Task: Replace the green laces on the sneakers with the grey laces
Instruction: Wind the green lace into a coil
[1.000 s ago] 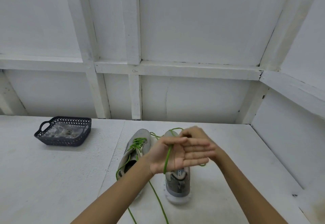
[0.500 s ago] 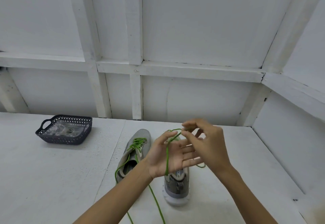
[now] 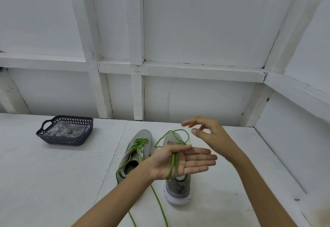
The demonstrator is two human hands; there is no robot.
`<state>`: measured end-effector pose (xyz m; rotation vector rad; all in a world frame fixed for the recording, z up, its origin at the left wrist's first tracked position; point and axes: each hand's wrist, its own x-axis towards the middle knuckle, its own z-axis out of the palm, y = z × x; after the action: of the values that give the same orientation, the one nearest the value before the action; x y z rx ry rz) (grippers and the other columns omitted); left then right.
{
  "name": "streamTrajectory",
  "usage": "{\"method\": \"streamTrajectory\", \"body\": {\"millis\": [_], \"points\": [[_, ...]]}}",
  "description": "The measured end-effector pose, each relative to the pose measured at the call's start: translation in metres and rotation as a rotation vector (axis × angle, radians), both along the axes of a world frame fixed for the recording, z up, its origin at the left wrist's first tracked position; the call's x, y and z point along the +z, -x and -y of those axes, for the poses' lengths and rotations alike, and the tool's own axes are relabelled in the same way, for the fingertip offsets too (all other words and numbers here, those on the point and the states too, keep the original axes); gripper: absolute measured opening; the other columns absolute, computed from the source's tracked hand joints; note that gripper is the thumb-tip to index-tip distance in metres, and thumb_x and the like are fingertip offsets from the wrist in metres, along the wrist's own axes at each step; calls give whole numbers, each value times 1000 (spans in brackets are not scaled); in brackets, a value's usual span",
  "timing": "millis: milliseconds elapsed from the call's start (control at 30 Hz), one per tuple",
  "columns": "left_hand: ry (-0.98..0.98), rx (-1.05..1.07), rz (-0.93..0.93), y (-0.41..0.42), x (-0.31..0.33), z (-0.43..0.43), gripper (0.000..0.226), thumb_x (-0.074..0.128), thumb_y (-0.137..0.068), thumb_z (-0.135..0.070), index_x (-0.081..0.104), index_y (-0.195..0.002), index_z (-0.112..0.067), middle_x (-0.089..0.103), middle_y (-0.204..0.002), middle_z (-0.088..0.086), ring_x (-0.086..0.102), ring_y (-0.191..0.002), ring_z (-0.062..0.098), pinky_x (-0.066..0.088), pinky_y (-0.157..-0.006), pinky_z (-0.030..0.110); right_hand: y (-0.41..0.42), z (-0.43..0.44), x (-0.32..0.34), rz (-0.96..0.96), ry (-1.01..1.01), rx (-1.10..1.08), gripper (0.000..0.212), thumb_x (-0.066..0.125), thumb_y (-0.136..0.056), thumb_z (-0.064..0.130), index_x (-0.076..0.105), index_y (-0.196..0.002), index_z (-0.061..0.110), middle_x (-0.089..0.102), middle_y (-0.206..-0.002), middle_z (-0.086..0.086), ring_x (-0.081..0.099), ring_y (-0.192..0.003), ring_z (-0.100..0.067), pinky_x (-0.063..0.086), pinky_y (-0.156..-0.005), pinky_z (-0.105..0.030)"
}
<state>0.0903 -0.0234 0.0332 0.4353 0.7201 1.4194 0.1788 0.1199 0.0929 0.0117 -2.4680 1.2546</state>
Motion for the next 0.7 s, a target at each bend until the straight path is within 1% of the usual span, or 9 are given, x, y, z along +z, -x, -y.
{"method": "streamTrajectory", "body": {"millis": [67,100,167,233,300,367,467,567,700], "points": [[-20,-37,-39,-3,2,2,51,35,-102,-18,31,-144,10,31,-150,28,27,-143,36,20,-120,41,11,-13,-3,287,-42,216,31,54,-92,-4,72,-109,15,70,-115,8,61,-110,-6,46,-86,-17],[-26,-55,-66,-4,3,3,51,34,-102,-19,29,-144,10,30,-150,28,26,-143,36,21,-120,41,15,-16,-6,369,-47,300,27,55,-92,-5,72,-109,9,70,-117,2,62,-112,-10,47,-89,-20],[-40,-94,-85,-6,6,5,52,34,-102,-20,29,-144,10,31,-150,28,26,-143,35,22,-119,40,21,-16,-11,424,-21,370,18,58,-91,-3,70,-105,-1,71,-110,-7,65,-105,-15,47,-89,-22],[-59,-114,-65,-6,7,7,51,34,-102,-19,31,-144,9,34,-149,27,28,-143,35,22,-119,40,24,-13,-8,375,77,352,11,61,-91,-1,70,-97,-4,73,-95,-5,67,-92,-14,48,-86,-24],[-62,-108,-45,-6,8,10,50,33,-102,-18,31,-144,9,33,-149,27,29,-142,35,22,-119,40,24,-13,-1,285,168,309,9,64,-89,-1,72,-93,0,73,-86,-4,67,-85,-14,50,-83,-24],[-97,-85,-56,-6,8,12,49,34,-101,-15,31,-144,9,31,-151,26,29,-142,35,23,-119,40,22,-15,6,240,200,299,10,65,-87,0,73,-93,1,73,-84,-4,67,-82,-14,51,-80,-24],[-139,-55,-54,-4,9,15,47,38,-100,-12,35,-142,8,36,-149,26,34,-140,35,27,-117,40,17,-15,16,273,172,360,9,65,-87,-1,72,-89,4,72,-85,1,66,-84,-11,50,-78,-21],[-173,-45,-37,-4,12,16,45,36,-97,-6,39,-140,8,38,-147,26,37,-138,36,29,-116,40,14,-17,20,281,177,377,11,66,-87,2,73,-86,10,71,-85,1,64,-85,-12,49,-79,-24],[-189,-91,-160,-7,12,15,46,30,-96,0,39,-141,7,41,-145,24,36,-138,35,29,-117,40,22,-14,16,252,196,319,8,67,-87,2,73,-90,4,71,-86,1,64,-85,-8,49,-77,-19]]}}
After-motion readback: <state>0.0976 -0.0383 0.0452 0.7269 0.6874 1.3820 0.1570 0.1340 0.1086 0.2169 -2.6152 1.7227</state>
